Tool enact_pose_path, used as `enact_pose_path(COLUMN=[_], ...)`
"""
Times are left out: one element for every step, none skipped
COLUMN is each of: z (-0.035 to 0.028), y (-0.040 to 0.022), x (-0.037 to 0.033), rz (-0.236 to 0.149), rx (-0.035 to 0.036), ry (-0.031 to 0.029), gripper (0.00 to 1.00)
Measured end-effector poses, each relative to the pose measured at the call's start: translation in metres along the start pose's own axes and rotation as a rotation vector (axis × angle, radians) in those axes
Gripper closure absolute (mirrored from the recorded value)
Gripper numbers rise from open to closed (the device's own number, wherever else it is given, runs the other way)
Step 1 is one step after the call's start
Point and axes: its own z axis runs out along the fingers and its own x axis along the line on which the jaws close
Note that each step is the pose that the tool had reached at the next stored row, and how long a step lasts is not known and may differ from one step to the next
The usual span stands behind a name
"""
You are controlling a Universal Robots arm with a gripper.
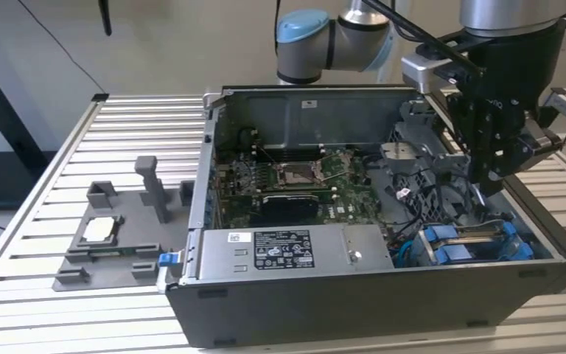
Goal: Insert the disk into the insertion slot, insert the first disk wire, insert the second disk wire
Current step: 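Insert the first disk wire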
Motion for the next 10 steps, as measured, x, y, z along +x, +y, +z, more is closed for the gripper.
enact_pose_path(z=[0.0006,0.0012,0.0017,0.0021,0.0023,0.0025,0.0027,0.0029,0.003,0.0031], y=[0.0002,0.0004,0.0005,0.0006,0.0007,0.0008,0.0008,0.0009,0.001,0.001], x=[-0.0001,-0.0002,-0.0003,-0.0004,-0.0003,-0.0004,-0.0004,-0.0004,-0.0003,-0.0001], rz=[-0.002,-0.004,-0.006,-0.009,-0.011,-0.013,-0.014,-0.016,-0.016,-0.016], rx=[0.0011,0.0021,0.0031,0.0037,0.0043,0.0048,0.0051,0.0053,0.0055,0.0056], ry=[-0.0004,-0.001,-0.0015,-0.002,-0.0024,-0.0028,-0.0033,-0.0039,-0.0042,-0.0044], gripper=[0.72,0.72,0.72,0.72,0.72,0.72,0.81,0.81,0.81,0.81])
